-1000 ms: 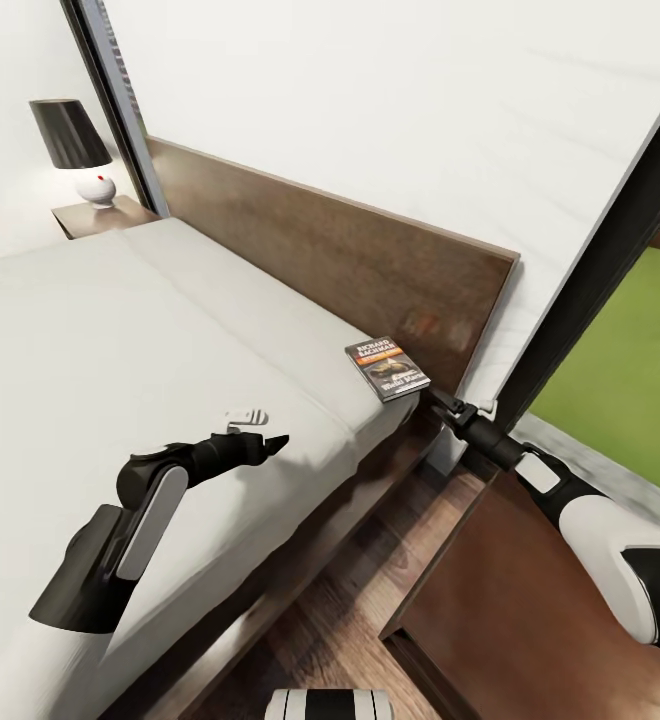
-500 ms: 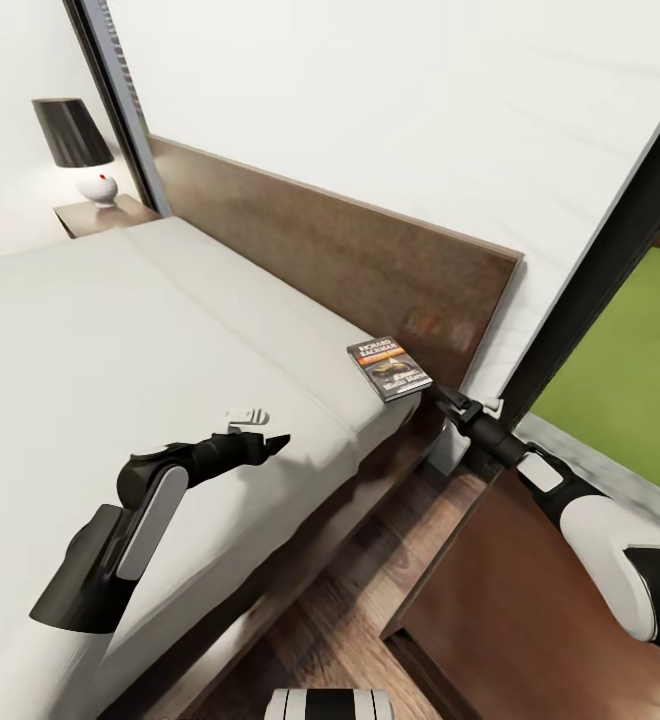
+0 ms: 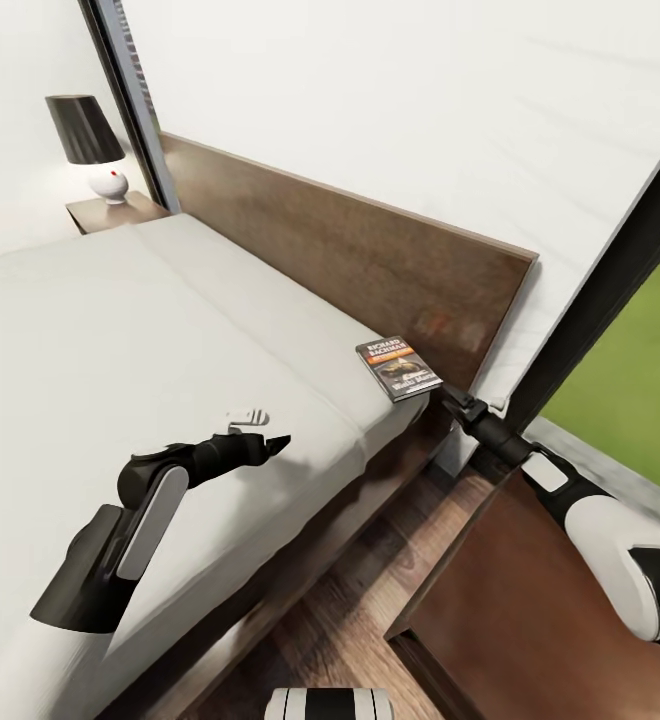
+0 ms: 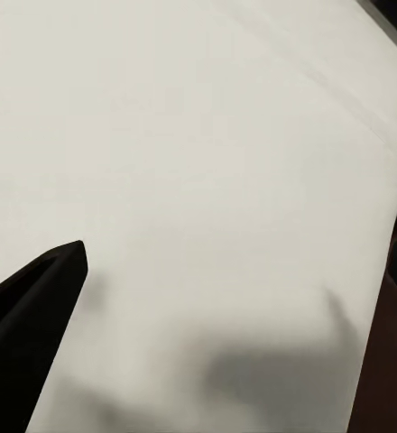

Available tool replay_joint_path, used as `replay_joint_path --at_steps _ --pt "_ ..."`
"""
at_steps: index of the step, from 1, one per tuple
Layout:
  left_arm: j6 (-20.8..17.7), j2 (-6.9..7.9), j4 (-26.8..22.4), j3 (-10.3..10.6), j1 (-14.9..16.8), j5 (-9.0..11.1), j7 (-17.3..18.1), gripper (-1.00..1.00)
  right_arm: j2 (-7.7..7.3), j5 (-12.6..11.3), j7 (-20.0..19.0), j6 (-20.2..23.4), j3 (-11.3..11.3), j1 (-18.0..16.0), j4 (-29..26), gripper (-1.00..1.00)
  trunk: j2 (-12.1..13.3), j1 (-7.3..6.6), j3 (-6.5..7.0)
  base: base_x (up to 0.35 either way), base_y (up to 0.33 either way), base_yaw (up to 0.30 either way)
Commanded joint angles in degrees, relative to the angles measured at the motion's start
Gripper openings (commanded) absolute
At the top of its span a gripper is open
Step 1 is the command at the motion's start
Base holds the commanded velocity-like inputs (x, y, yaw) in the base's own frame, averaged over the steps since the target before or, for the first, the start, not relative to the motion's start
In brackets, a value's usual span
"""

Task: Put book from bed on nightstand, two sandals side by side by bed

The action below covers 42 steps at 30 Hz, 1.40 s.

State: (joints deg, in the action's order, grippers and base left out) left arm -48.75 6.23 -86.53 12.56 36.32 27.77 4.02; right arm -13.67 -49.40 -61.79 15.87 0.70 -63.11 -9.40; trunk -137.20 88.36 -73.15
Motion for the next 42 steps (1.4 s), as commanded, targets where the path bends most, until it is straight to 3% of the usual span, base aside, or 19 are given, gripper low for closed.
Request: replay_joint_path --at_steps 1,18,21,27,31,35,42 --pt "-0.21 0.01 0.04 0.01 -0.02 -0.56 -0.24 1.0 -0.05 0.0 0.0 -0.1 -0.03 0.0 0.0 1.0 0.0 0.01 -0.01 0.0 0.0 0.002" --pt "-0.08 0.06 0.06 0.08 -0.02 -0.61 -0.24 1.0 -0.45 0.0 0.0 -0.31 -0.03 0.0 0.0 1.0 0.0 0.01 -0.01 0.021 -0.014 0.0" --pt "2.39 0.09 0.98 0.15 -0.02 -0.94 -0.24 1.0 -0.47 0.0 0.0 -0.31 -0.06 0.0 0.0 1.0 0.0 0.01 -0.01 0.086 -0.054 0.0" --pt "3.23 0.03 1.3 0.18 -0.02 -0.95 -0.24 1.0 -0.48 0.0 0.0 -0.31 -0.07 0.0 0.0 1.0 0.0 0.01 -0.01 0.02 -0.013 0.0" --pt "3.6 -1.07 -0.31 0.87 -0.28 0.3 1.26 1.0 -0.66 -0.03 1.3 0.14 -0.21 0.0 0.29 1.0 0.02 0.0 -0.01 0.0 0.0 0.0" --pt "3.76 -0.18 -1.6 0.86 -0.29 0.99 2.43 1.0 -1.05 -0.01 1.06 0.15 -0.46 0.0 0.9 1.0 0.02 0.0 -0.01 0.0 0.0 0.0" --pt "3.73 -1.62 -3.86 1.03 -0.29 1.63 4.68 1.0 -1.26 -0.07 2.58 1.07 -0.6 0.0 1.72 1.0 0.02 0.0 -0.01 0.0 0.0 0.0"
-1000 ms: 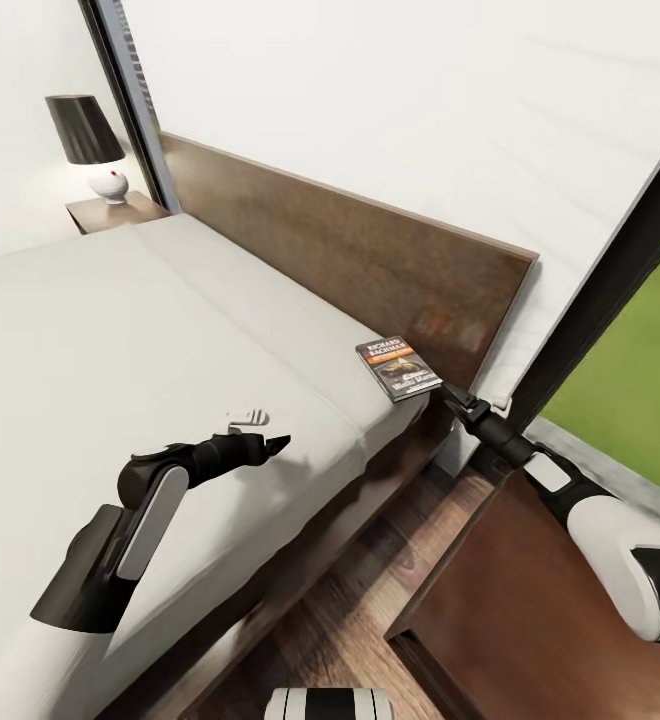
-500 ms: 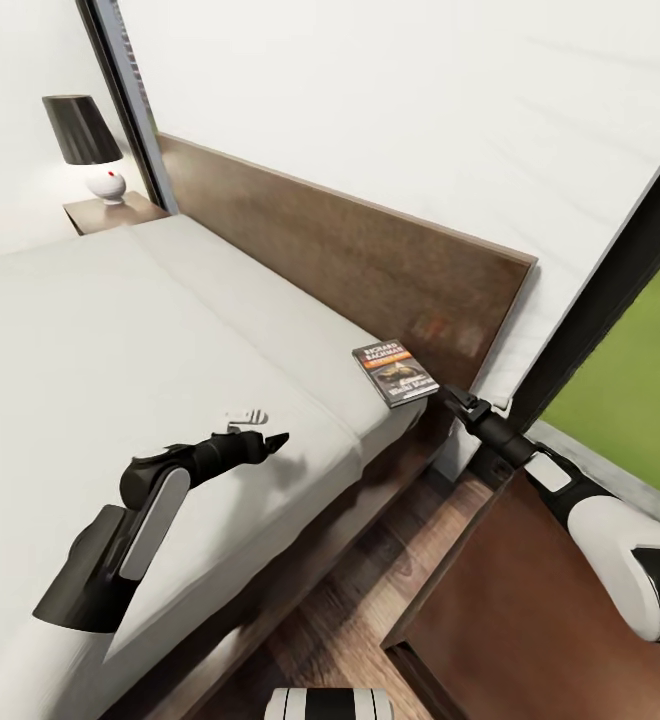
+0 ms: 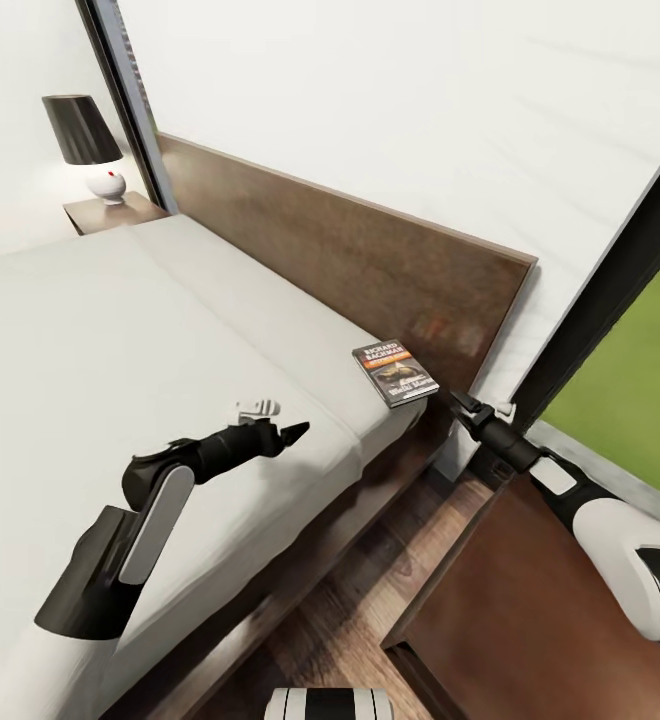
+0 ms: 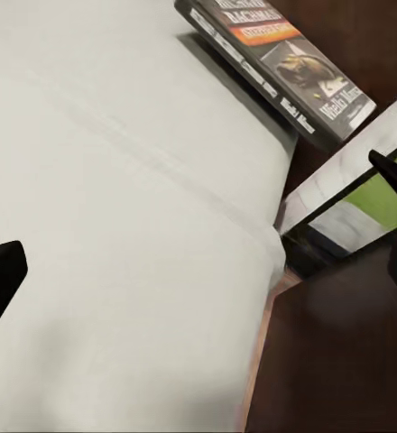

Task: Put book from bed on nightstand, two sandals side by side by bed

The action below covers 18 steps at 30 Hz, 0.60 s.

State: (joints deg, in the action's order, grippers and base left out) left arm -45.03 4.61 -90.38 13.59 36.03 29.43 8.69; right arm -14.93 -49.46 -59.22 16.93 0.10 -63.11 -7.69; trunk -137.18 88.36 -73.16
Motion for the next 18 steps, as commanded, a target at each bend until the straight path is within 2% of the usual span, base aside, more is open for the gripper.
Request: replay_joint_path --at_steps 1,11,18 --pt "0.03 -0.03 -0.33 -0.01 0.0 -0.01 0.33 1.0 0.0 -0.02 0.33 0.1 0.0 0.0 -0.01 1.0 0.0 0.0 0.0 0.0 0.0 0.0" --pt "0.11 -0.21 -1.24 0.03 -0.01 0.06 3.55 1.0 0.16 -0.19 3.54 3.16 -0.01 0.0 -0.48 1.0 0.0 0.0 0.0 0.0 0.0 0.006" --pt "0.13 -0.22 -1.29 0.05 -0.02 0.1 3.61 1.0 0.17 -0.19 5.29 3.35 -0.06 0.0 -0.29 1.0 0.0 0.0 0.0 0.0 0.0 0.108"
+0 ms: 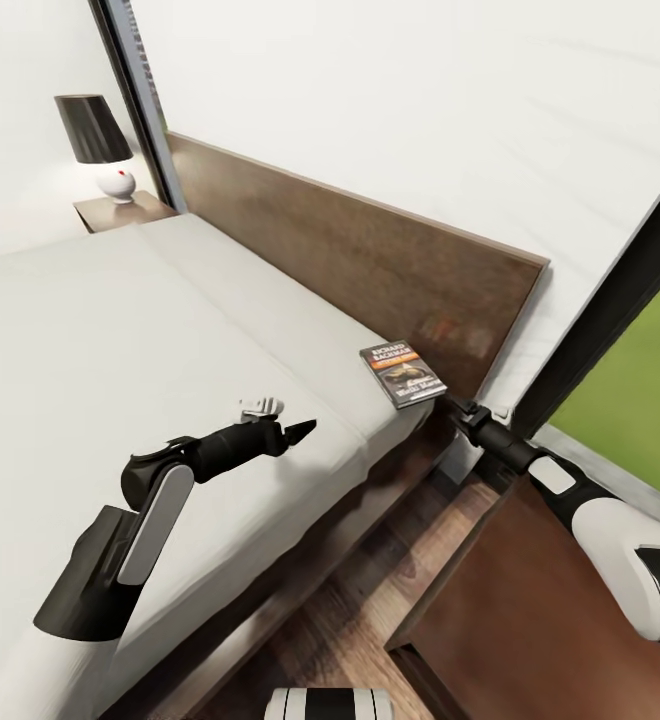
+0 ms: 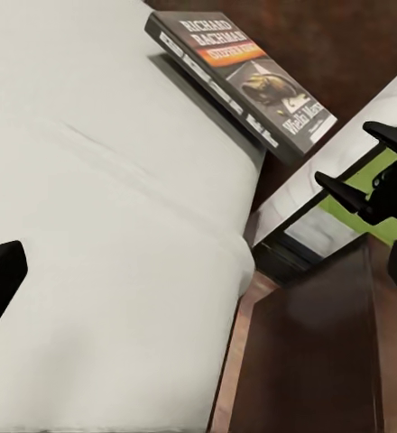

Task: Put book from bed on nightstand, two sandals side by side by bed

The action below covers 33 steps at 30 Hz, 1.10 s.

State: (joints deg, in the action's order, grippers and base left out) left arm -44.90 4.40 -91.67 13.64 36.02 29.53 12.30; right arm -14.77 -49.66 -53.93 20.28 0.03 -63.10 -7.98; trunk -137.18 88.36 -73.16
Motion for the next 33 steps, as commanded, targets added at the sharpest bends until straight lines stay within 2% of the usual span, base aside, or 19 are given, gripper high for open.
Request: replay_joint_path --at_steps 1,33 --pt "0.0 0.0 0.0 0.01 0.01 -0.01 0.0 1.0 0.0 0.0 0.02 0.01 -0.01 0.0 0.03 1.0 0.0 0.0 0.0 0.0 0.0 0.133" --pt "-0.01 0.08 0.08 -0.1 0.02 0.17 1.24 1.0 -0.09 -0.05 -0.43 0.02 -0.91 0.0 -0.33 1.0 0.0 0.0 -0.11 0.0 0.0 0.082"
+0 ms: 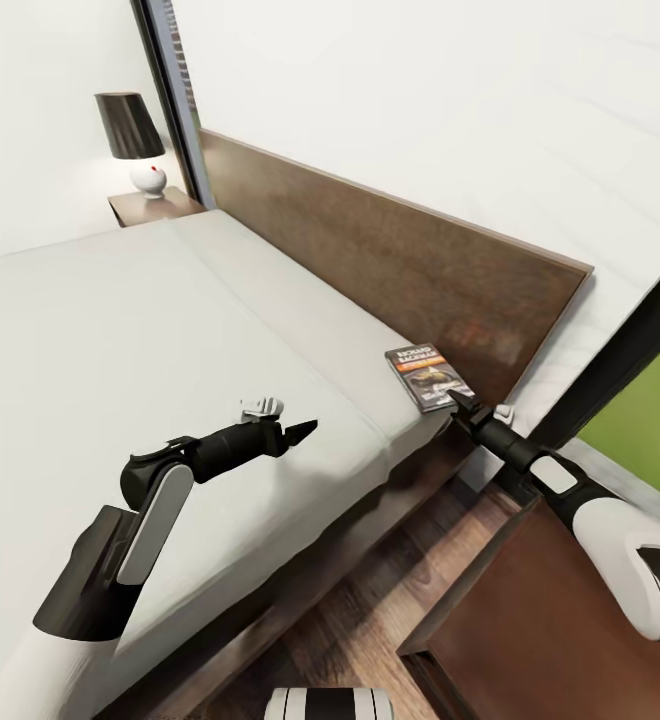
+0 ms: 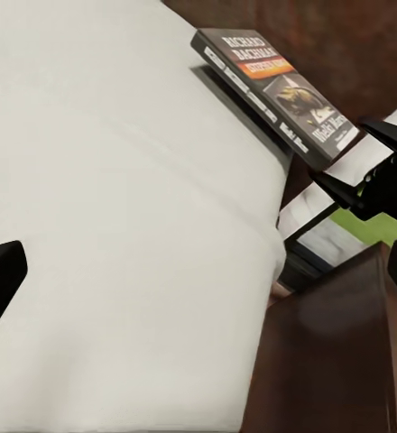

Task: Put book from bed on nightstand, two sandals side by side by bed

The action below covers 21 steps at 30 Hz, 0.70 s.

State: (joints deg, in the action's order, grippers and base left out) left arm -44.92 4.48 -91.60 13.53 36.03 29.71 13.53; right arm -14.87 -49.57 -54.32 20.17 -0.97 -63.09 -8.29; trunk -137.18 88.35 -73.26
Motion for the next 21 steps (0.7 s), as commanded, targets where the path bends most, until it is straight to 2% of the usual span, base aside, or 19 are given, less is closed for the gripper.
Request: replay_joint_path --at_steps 1,21 --pt "0.01 0.0 0.01 0.01 0.01 0.0 0.01 1.0 0.01 -0.14 -0.05 0.13 0.09 -0.01 -0.03 1.0 0.0 0.0 -0.01 0.0 0.0 0.073" --pt "0.01 0.01 0.08 0.01 -0.01 -0.05 -0.02 1.0 0.01 -0.09 -0.17 0.13 0.09 -0.01 -0.39 1.0 0.0 0.0 -0.13 0.0 0.0 0.023"
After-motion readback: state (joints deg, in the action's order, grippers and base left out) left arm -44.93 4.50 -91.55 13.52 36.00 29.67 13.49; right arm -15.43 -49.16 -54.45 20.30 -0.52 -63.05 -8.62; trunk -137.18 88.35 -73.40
